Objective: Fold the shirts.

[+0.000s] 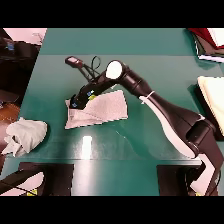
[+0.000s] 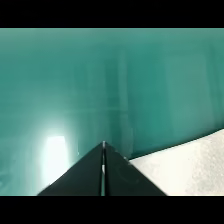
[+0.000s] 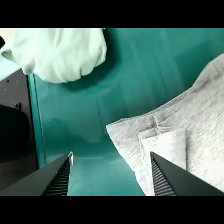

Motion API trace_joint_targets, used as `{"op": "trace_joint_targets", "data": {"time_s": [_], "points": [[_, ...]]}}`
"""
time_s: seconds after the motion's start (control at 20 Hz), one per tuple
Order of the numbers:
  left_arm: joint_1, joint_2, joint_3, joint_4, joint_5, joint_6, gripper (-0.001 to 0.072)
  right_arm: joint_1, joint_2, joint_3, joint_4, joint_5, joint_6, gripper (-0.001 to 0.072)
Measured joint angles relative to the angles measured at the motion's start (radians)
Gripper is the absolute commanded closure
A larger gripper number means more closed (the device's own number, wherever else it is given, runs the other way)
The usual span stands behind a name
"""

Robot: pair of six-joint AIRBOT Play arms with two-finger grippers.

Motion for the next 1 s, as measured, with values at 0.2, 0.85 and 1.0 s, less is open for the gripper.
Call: {"op": "trace_joint_targets", "data": {"time_s": [0.2,0.85,1.0], "points": [[0.017,0.024,-0.037,-0.091,-0.021,0.004,0.0685,-0.079,0.028,-0.076,-0.063,0.172,0.025,0.0206],[-0.099,0.03,-0.275,-0.191,0.113,0.029,0.0684,-0.592,0.306,-0.753,0.028,0.008,0.116,-0.0005],[-0.108,0.027,-0.288,-0.201,0.14,0.03,0.0684,-0.599,0.26,-0.788,0.128,-0.031,0.101,0.0017]]}}
